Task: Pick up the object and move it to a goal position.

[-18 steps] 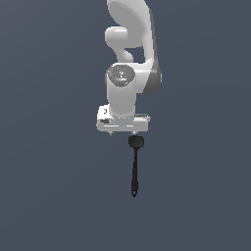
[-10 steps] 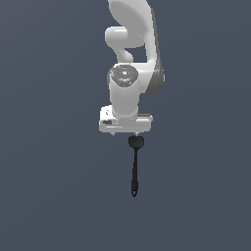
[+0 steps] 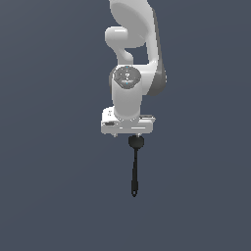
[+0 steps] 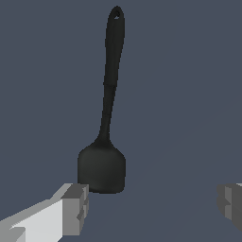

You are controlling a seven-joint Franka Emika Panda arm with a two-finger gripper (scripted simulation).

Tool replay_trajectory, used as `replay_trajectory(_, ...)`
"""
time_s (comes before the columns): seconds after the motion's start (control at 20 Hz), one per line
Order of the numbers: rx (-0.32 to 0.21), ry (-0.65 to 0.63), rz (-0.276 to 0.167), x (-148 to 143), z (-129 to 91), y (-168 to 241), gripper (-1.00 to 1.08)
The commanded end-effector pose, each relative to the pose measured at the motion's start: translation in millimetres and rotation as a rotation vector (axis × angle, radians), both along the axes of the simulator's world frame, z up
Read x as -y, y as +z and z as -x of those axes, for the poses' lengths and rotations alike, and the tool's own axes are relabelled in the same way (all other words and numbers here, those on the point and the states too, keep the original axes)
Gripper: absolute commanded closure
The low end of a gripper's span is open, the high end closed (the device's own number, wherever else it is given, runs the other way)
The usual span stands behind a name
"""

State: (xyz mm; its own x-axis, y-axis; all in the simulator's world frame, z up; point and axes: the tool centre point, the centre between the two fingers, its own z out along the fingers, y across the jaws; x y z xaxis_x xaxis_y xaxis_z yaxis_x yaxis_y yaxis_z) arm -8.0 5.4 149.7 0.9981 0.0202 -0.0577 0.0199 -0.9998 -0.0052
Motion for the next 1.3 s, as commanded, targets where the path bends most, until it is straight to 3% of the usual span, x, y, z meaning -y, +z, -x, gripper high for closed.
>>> replay_trajectory(0.0, 0.003, -0.002, 0.001, -3.3, -4.4, -4.9, -0.92)
replay_trajectory(0.7, 0.047, -0.033, 0.006, -41.5, -50.8, -65.9, -0.92)
replay_trajectory(1.25, 0.056, -0.04, 0.005, -51.4, -59.1, -82.2, -0.92)
